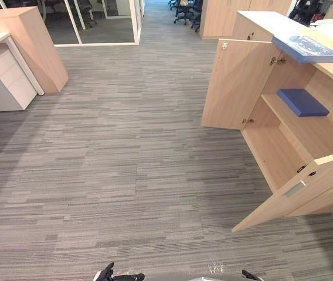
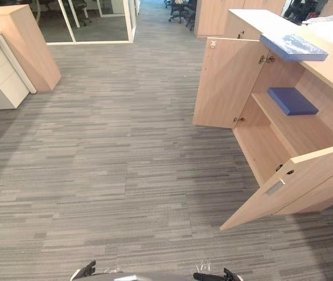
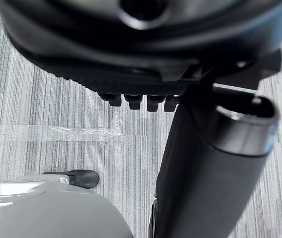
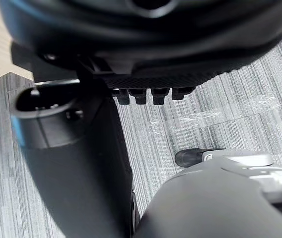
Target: Walk over to the cabinet, pick up the folder, carry it to the office cabinet, place the folder inside the office cabinet, then close the office cabinet door
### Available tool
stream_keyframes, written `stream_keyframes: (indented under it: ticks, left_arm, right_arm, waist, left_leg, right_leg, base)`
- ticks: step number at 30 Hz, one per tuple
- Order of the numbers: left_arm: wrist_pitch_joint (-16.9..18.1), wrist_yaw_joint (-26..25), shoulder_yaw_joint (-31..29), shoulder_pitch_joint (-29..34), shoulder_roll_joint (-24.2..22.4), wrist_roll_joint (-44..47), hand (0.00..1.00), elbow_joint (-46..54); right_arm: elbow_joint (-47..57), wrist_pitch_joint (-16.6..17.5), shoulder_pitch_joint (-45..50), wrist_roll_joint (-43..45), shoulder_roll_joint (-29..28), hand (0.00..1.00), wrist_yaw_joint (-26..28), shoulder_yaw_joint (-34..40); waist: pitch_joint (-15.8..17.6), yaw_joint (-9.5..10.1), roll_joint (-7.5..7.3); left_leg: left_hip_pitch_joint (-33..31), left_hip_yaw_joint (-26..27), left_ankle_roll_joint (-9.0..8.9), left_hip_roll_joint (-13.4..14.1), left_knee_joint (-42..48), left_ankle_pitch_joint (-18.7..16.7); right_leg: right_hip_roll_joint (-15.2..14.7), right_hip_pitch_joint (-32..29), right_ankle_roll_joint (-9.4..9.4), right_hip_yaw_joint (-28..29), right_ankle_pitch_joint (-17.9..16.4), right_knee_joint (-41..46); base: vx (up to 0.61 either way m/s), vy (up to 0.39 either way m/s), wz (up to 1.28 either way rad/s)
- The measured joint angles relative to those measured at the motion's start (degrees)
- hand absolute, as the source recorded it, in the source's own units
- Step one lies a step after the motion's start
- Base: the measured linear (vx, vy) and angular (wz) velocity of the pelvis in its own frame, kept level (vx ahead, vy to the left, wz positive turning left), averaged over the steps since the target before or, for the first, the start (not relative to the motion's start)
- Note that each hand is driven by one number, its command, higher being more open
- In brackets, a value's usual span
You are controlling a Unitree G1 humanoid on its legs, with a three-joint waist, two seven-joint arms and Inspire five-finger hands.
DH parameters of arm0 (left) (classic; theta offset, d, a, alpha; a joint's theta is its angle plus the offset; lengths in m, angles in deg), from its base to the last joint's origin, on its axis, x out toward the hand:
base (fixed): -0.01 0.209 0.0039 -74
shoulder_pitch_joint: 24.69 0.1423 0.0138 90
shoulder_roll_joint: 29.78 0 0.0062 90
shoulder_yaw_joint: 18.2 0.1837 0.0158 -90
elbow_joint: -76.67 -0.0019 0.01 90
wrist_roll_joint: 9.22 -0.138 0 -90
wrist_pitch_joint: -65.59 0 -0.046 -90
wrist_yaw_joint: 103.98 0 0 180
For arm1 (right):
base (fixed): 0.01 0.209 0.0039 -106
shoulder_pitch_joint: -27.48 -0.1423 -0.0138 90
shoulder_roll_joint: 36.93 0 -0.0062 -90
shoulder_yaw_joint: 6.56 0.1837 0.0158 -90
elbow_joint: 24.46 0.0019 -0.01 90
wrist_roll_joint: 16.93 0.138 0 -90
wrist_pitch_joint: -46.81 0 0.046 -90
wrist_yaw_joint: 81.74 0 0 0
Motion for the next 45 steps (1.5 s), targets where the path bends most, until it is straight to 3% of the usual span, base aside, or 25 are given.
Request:
stream_keyframes:
  ticks: [7, 10, 13, 15, 16, 18, 21, 24, 25, 26, 27, 28, 29, 31, 33, 35, 36, 37, 38, 39, 40, 41, 42, 44, 45]
  left_arm:
    - [0.3, -0.75, -0.21, -0.1, 0.14, -0.96, 1.0, -0.28]
    - [0.36, -0.79, -2.6, -0.43, 0.04, -0.81, 1.0, -0.22]
    - [0.34, -0.94, -6.43, -0.13, -0.47, -0.42, 1.0, 0.82]
    - [0.36, -1.07, -9.62, 0.29, -1.63, -0.26, 1.0, 3.42]
    - [0.48, -1.13, -11.92, 0.41, -2.75, 0.31, 1.0, 5.94]
    - [1.16, -1.2, -13.6, 0.61, -3.99, 1.22, 1.0, 8.32]
    - [2.28, -1.38, -13.28, 0.39, -4.16, 1.5, 1.0, 9.28]
    - [2.79, -1.9, -12.33, -0.09, -3.94, 1.72, 1.0, 9.25]
    - [2.81, -2.16, -12.15, -0.14, -3.92, 1.75, 1.0, 9.26]
    - [2.81, -2.32, -11.8, -0.1, -3.84, 1.79, 1.0, 9.25]
    - [2.77, -2.86, -10.71, -0.13, -3.37, 1.73, 1.0, 8.87]
    - [2.69, -3.19, -10.38, -0.96, -2.8, 1.69, 1.0, 8.25]
    - [2.39, -4.06, -10.24, -2.06, -2.54, 1.55, 1.0, 7.58]
    - [1.99, -3.87, -9.53, -2.42, -1.28, 1.3, 1.0, 6.33]
    - [1.41, -3.51, -8.08, -2.23, -0.85, 1.17, 1.0, 5.8]
    - [1.44, -3.09, -6.63, -1.41, -0.66, 1.14, 1.0, 5.84]
    - [1.6, -2.87, -5.44, -1.53, -0.35, 1.17, 1.0, 5.91]
    - [1.33, -2.69, -4.4, -2.22, -0.15, 1.16, 1.0, 5.71]
    - [1.27, -2.6, -3.85, -2.3, -0.49, 1.15, 1.0, 5.58]
    - [1.23, -2.39, -3.49, -2.58, -1.73, 1.12, 1.0, 5.1]
    - [1.23, -2.05, -2.38, -2.91, -2.75, 0.76, 1.0, 4.33]
    - [1.11, -1.82, -2.05, -3.25, -3.07, 0.69, 1.0, 4.0]
    - [1.07, -1.18, 0.29, -4.19, -3.42, -0.23, 1.0, 3.01]
    - [1.1, -0.78, 0.96, -4.25, -3.45, -1.15, 1.0, 2.98]
    - [1.19, -0.55, 1.01, -4.48, -3.44, -1.18, 1.0, 3.0]
  right_arm:
    - [0.01, 0.01, -0.24, 1.23, -0.41, 1.0, -0.02, 1.03]
    - [0.06, 0.17, -0.72, 3.24, -1.32, 1.0, -0.06, 2.72]
    - [0.18, 0.28, -1.05, 3.35, -2.22, 1.0, -0.13, 4.51]
    - [1.39, 0.28, -1.04, 3.45, -2.27, 1.0, -0.31, 4.34]
    - [2.48, 0.27, -0.87, 3.45, -2.23, 1.0, -0.48, 4.28]
    - [3.62, 0.23, -0.95, 3.45, -2.02, 1.0, -1.24, 4.2]
    - [3.81, 0.27, -1.99, 3.45, -2.38, 1.0, -1.44, 3.9]
    - [3.45, 0.07, -3.09, 3.46, -3.47, 1.0, -1.3, 3.98]
    - [3.41, -0.02, -3.16, 3.31, -3.69, 1.0, -1.27, 3.92]
    - [3.32, -0.03, -3.17, 3.3, -3.78, 1.0, -1.28, 3.94]
    - [2.28, 0.06, -3.28, 3.27, -3.78, 1.0, -1.26, 4.62]
    - [1.44, 0.02, -4.24, 3.27, -4.6, 1.0, -1.27, 4.67]
    - [1.36, 0.15, -4.98, 2.73, -5.08, 1.0, -0.7, 4.79]
    - [1.21, 0.3, -5.33, 2.87, -6.86, 1.0, -0.43, 7.72]
    - [1.21, 0.29, -5.13, 2.77, -7.31, 1.0, 0.05, 9.68]
    - [1.57, 0.46, -4.57, 2.82, -7.3, 1.0, 0.22, 11.89]
    - [2.43, 0.65, -4.67, 2.95, -7.34, 1.0, 0.28, 13.52]
    - [3.07, 0.75, -4.72, 3.08, -7.45, 1.0, 0.23, 13.38]
    - [3.64, 0.86, -4.71, 3.13, -7.28, 1.0, 0.23, 13.27]
    - [4.71, 1.13, -4.65, 3.12, -6.81, 1.0, 0.05, 12.81]
    - [5.49, 1.71, -4.58, 3.14, -6.0, 1.0, -0.18, 11.46]
    - [5.6, 1.78, -4.53, 3.14, -5.61, 1.0, -0.22, 11.04]
    - [5.69, 1.95, -4.6, 3.19, -5.43, 1.0, -0.31, 9.98]
    - [6.09, 2.05, -4.67, 3.37, -5.51, 1.0, -0.44, 8.75]
    - [6.29, 2.06, -4.77, 3.35, -5.6, 1.0, -0.46, 8.29]
  waist:
    - [0.34, -0.07, -0.41]
    - [0.92, -0.07, -1.34]
    - [1.78, 0.1, -1.84]
    - [2.92, 0.37, -1.59]
    - [3.69, 0.63, -1.16]
    - [4.46, 1.87, -0.74]
    - [4.14, 2.97, -1.09]
    - [4.2, 3.22, -1.08]
    - [4.2, 3.21, -0.98]
    - [4.15, 3.25, -0.91]
    - [3.95, 3.19, -0.89]
    - [4.12, 3.17, -1.72]
    - [3.96, 3.09, -1.96]
    - [2.84, 3.07, -3.64]
    - [1.8, 3.18, -3.65]
    - [0.71, 2.87, -3.48]
    - [0.67, 2.07, -3.69]
    - [0.66, 1.17, -5.01]
    - [0.7, 0.52, -5.01]
    - [1.2, -0.26, -3.87]
    - [2.11, -0.55, -2.65]
    - [2.45, -0.58, -2.1]
    - [3.29, -1.11, -0.94]
    - [3.38, -1.6, -0.81]
    - [3.43, -1.83, -0.85]
  left_leg:
    - [-0.14, 0.07, 0.01, -0.01, -0.79, 0.01]
    - [-1.77, 0.18, -0.46, 0.01, 1.48, -1.12]
    - [-7.05, 0.66, -1.42, 1.16, 14.81, -8.25]
    - [-12.29, 1.81, -4.86, 2.86, 29.41, -11.64]
    - [-17.22, 3.38, -5.38, 4.5, 41.1, -11.02]
    - [-23.43, 4.66, -4.83, 7.41, 52.98, -12.89]
    - [-27.21, 4.77, -4.21, 8.63, 48.63, -13.68]
    - [-29.37, 3.14, -4.61, 8.04, 31.75, -10.38]
    - [-29.44, 2.59, -4.93, 8.18, 22.83, -6.27]
    - [-29.23, 2.89, -5.55, 8.25, 19.93, -3.06]
    - [-27.81, 6.27, -5.19, 7.52, 19.34, 5.27]
    - [-28.04, 7.07, -3.78, 6.38, 20.92, 3.64]
    - [-28.56, 7.6, -2.34, 5.78, 23.42, 1.21]
    - [-27.15, 10.0, 0.26, 4.41, 26.97, -1.44]
    - [-23.29, 11.26, 1.32, 3.63, 26.28, -2.24]
    - [-15.56, 11.24, 1.78, 1.66, 19.13, -3.61]
    - [-10.58, 11.05, 2.84, -0.34, 14.26, -5.07]
    - [-7.31, 10.28, 3.75, -2.91, 12.8, -5.55]
    - [-5.63, 9.73, 4.06, -3.64, 12.24, -5.76]
    - [-1.99, 8.32, 4.6, -3.79, 10.64, -6.14]
    - [1.77, 7.45, 4.61, -3.23, 9.07, -6.15]
    - [3.18, 7.14, 4.61, -2.68, 8.56, -6.15]
    - [5.67, 6.23, 4.58, -0.86, 8.05, -6.17]
    - [6.66, 5.8, 4.05, 0.1, 7.76, -6.47]
    - [8.15, 5.41, 2.65, 0.9, 6.61, -7.33]
  right_leg:
    - [0.05, -0.53, 0.0, -0.02, 0.0, -0.18]
    - [0.0, -0.95, -0.09, 0.0, -0.06, 0.02]
    - [0.79, -0.46, -1.63, 0.13, -1.42, 0.78]
    - [1.64, 0.46, -2.92, 0.26, -3.33, 2.29]
    - [2.16, 1.01, -3.59, 0.42, -4.39, 3.5]
    - [2.09, 2.06, -4.25, 1.84, -6.4, 6.0]
    - [-0.4, 2.2, -2.93, 4.05, -8.03, 6.81]
    - [-6.1, 3.13, 0.73, 5.29, -11.09, 7.11]
    - [-9.27, 4.97, 3.05, 5.22, -13.36, 7.09]
    - [-10.55, 5.9, 3.69, 5.04, -14.4, 7.11]
    - [-12.86, 7.52, 4.07, 4.71, -15.41, 7.23]
    - [-14.09, 7.76, 3.56, 4.86, -15.08, 7.74]
    - [-14.08, 6.88, 1.78, 5.73, -13.29, 10.25]
    - [-16.17, 6.27, 3.19, 6.64, -8.46, 14.06]
    - [-16.46, 4.94, 3.4, 8.24, -1.72, 19.31]
    - [-17.31, 0.48, 1.7, 7.97, 4.59, 32.25]
    - [-18.97, -4.38, 0.23, 7.12, 7.7, 44.9]
    - [-21.73, -9.35, -1.49, 4.95, 6.16, 57.56]
    - [-22.5, -11.02, -2.62, 3.17, 4.62, 62.25]
    - [-22.06, -13.41, -4.05, -0.53, -0.17, 67.67]
    - [-21.13, -14.59, -3.19, -4.88, -5.84, 68.46]
    - [-20.21, -15.18, -2.93, -6.73, -8.15, 67.3]
    - [-17.06, -16.17, -1.08, -11.27, -12.37, 59.07]
    - [-15.48, -17.22, -0.54, -13.22, -12.56, 51.07]
    - [-14.4, -17.91, -0.27, -15.13, -12.29, 42.57]
  base:
    - [0.0, 0.0, 0.0]
    - [0.0, 0.0, 0.0]
    - [0.0, -0.003, -0.02]
    - [0.02, 0.011, -0.04]
    - [0.02, 0.014, -0.08]
    - [0.15, 0.064, -0.31]
    - [0.18, 0.13, -0.38]
    - [0.33, 0.302, -0.19]
    - [0.41, 0.347, -0.03]
    - [0.53, 0.452, -0.01]
    - [0.37, 0.329, -0.01]
    - [0.57, 0.471, 0.0]
    - [0.49, 0.372, -0.11]
    - [0.54, 0.364, -0.27]
    - [0.48, 0.289, -0.4]
    - [0.48, 0.297, -0.18]
    - [0.49, 0.261, 0.2]
    - [0.37, 0.166, 0.32]
    - [0.39, 0.156, 0.44]
    - [0.3, 0.077, 0.41]
    - [0.29, 0.057, 0.38]
    - [0.34, -0.031, 0.49]
    - [0.27, -0.081, 0.46]
    - [0.23, -0.121, 0.44]
    - [0.33, -0.237, 0.3]
